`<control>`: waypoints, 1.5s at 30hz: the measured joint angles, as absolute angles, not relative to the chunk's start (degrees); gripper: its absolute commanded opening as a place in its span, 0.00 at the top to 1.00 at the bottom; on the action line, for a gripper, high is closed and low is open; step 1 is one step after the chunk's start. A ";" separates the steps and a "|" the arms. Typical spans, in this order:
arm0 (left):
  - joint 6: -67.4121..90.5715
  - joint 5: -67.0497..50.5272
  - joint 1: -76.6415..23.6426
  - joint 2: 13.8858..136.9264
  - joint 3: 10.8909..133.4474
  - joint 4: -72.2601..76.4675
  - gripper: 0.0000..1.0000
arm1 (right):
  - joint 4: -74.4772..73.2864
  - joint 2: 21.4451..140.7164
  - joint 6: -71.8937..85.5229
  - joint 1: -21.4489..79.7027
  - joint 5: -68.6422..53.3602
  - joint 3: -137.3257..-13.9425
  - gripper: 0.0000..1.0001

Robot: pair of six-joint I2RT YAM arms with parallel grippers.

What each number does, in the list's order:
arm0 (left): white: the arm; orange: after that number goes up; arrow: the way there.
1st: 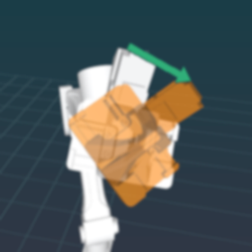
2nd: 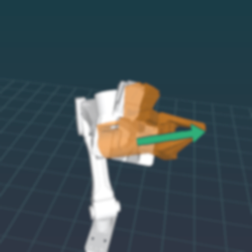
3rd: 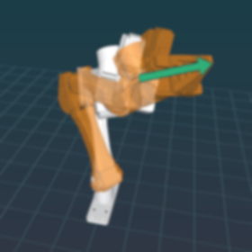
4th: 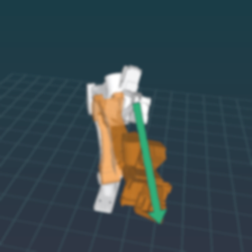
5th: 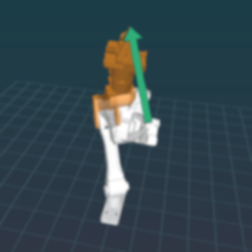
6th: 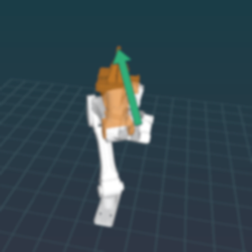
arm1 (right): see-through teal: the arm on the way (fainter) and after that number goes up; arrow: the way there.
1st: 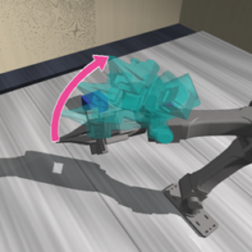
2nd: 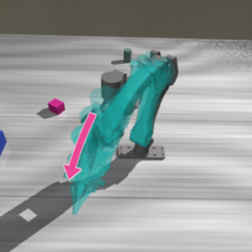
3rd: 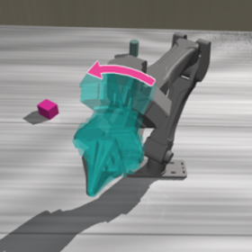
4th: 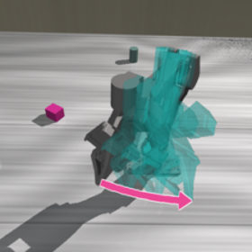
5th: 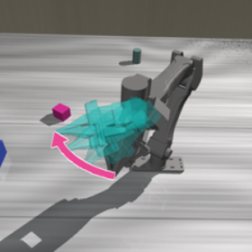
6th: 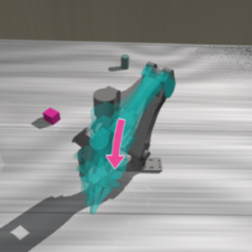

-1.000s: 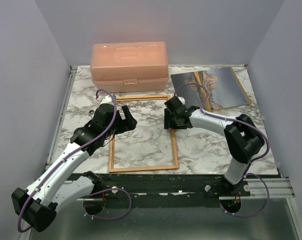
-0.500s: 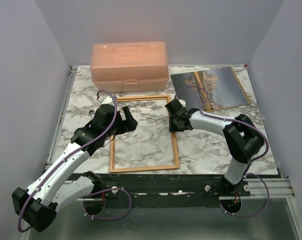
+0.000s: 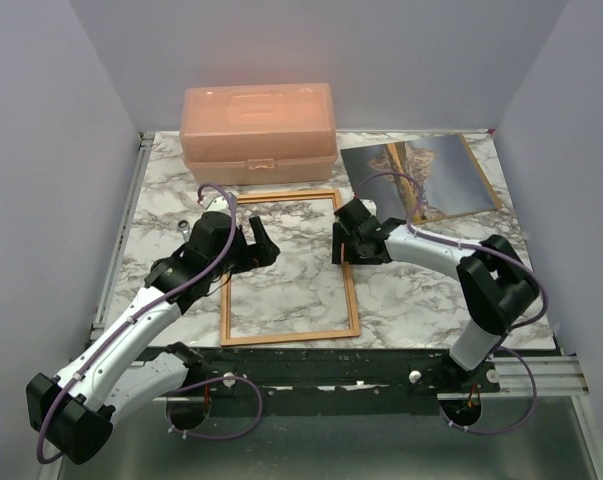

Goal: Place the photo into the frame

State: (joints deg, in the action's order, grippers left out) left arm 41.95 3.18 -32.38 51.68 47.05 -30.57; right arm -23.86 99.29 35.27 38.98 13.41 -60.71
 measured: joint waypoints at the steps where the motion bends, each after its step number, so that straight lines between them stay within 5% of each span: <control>1: 42.06 2.87 -32.38 51.62 46.52 -30.20 0.01 | -23.90 98.04 35.51 38.98 13.32 -60.07 0.16; 9: 43.05 -0.99 -32.38 51.53 42.89 -25.71 0.02 | -23.53 89.25 36.77 38.65 11.35 -55.90 0.00; 31: 44.40 -8.80 -32.38 54.46 40.25 -15.57 0.02 | -12.67 83.81 39.20 11.29 -17.76 -40.84 0.00; 45: 44.21 -12.53 -32.38 54.98 39.40 -11.70 0.01 | 7.33 94.17 51.13 8.05 -32.23 -40.62 0.06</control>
State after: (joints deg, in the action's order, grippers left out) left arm 44.21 -12.53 -32.38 54.98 39.40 -11.70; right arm 7.33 94.17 51.13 8.05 -32.23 -40.62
